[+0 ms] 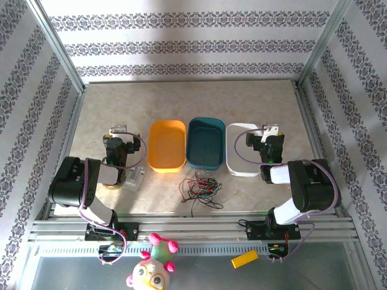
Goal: Untangle the cables
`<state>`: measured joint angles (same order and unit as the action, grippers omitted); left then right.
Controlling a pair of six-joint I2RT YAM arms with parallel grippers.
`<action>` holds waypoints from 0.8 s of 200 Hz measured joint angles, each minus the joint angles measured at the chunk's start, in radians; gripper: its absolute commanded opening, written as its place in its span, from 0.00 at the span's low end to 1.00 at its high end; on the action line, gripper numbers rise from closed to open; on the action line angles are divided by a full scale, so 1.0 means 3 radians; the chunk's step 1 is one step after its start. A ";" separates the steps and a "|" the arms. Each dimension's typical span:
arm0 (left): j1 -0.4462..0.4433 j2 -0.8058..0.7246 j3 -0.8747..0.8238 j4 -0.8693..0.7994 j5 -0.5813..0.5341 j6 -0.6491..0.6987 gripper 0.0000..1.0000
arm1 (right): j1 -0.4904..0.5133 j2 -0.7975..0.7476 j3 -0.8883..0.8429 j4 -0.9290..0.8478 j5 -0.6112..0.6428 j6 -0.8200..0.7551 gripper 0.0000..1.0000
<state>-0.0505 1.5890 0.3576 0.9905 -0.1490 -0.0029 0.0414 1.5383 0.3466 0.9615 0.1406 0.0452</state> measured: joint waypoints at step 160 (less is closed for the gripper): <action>0.0070 0.0000 0.0006 -0.0009 0.0126 -0.0005 0.99 | -0.0001 0.0000 0.0008 -0.0004 -0.0010 0.0000 0.98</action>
<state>-0.0296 1.5890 0.3595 0.9878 -0.1112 -0.0044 0.0410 1.5383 0.3489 0.9604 0.1375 0.0452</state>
